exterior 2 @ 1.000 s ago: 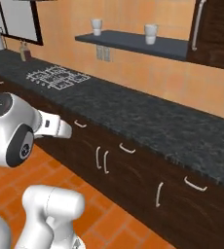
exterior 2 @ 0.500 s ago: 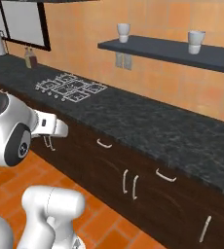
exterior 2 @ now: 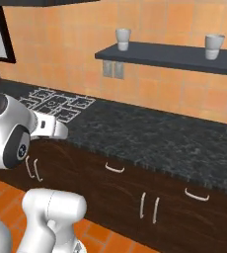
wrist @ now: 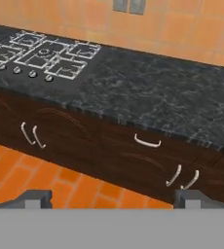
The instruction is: Navigate to the stove.
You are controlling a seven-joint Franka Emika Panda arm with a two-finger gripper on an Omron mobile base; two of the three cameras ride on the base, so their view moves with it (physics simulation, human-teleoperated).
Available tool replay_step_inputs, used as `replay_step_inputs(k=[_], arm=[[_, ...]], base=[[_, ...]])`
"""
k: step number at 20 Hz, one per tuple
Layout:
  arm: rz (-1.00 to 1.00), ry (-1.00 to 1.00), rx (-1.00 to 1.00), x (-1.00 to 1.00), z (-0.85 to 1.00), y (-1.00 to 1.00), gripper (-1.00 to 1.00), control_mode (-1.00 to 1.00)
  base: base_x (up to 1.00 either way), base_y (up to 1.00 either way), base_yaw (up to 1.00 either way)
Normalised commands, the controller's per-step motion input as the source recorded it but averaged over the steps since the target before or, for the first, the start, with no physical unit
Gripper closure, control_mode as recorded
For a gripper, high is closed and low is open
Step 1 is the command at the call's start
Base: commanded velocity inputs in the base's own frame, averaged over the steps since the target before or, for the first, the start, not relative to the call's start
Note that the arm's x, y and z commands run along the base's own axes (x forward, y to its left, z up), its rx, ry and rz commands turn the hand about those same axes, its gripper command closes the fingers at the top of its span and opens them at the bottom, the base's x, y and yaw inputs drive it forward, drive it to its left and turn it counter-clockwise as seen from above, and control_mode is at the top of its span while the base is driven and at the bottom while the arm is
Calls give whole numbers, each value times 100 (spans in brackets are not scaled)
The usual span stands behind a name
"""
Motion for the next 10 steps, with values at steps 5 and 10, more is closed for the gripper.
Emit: replay_step_inputs(k=[5,10], arm=[[0,0,0,0,0,0,-100,100],[0,0,0,0,0,0,-100,100]], base=[[8,100,-30],[15,100,-32]])
